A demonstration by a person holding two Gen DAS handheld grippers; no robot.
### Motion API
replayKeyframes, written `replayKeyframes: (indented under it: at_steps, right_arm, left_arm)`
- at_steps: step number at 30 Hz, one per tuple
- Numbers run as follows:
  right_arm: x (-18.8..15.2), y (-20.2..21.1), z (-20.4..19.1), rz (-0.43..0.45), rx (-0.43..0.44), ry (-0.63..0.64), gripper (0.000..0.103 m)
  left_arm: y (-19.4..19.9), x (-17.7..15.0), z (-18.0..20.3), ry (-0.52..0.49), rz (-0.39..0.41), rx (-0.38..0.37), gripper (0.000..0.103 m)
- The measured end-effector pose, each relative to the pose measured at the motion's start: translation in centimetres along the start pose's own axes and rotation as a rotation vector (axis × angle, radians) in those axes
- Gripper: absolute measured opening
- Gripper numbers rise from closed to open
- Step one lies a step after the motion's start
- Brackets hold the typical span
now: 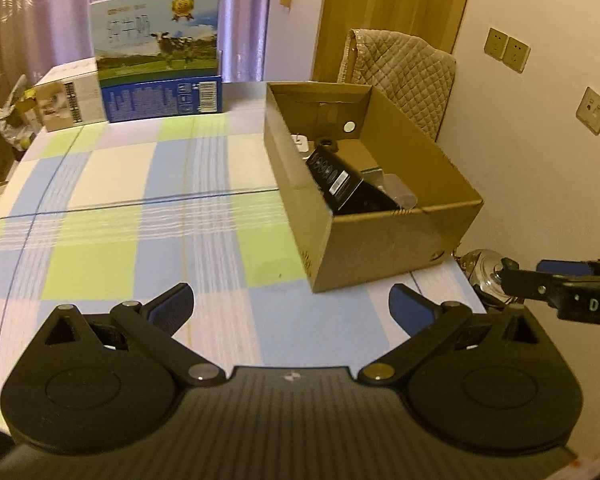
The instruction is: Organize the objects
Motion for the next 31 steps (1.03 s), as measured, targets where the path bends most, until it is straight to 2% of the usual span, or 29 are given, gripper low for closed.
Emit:
replayKeyframes:
  at_steps: [13,31]
  right_arm:
    - [-3.2,3.1,-1.8,-0.018,0.015,0.012,0.061]
    - [-3.0,3.1,-2.6,-0.015,0.021,0.011,0.062]
  left_arm:
    - [3.9,-3.6,0.1,0.032,-0.027,-0.003,0.102]
    - [4.8,-3.7,-0.7,0.048,0.009,0.033,0.102]
Point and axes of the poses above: each gripper's, at about its wrist camera, not at the fingertips, and y roughly against the way its jaws point, z to its right, x to its top, the point moved 6 cm from there along -y, roughly the way its jaws point, and after that the axes turned 12 degrees about z, right-handed, at the moved point
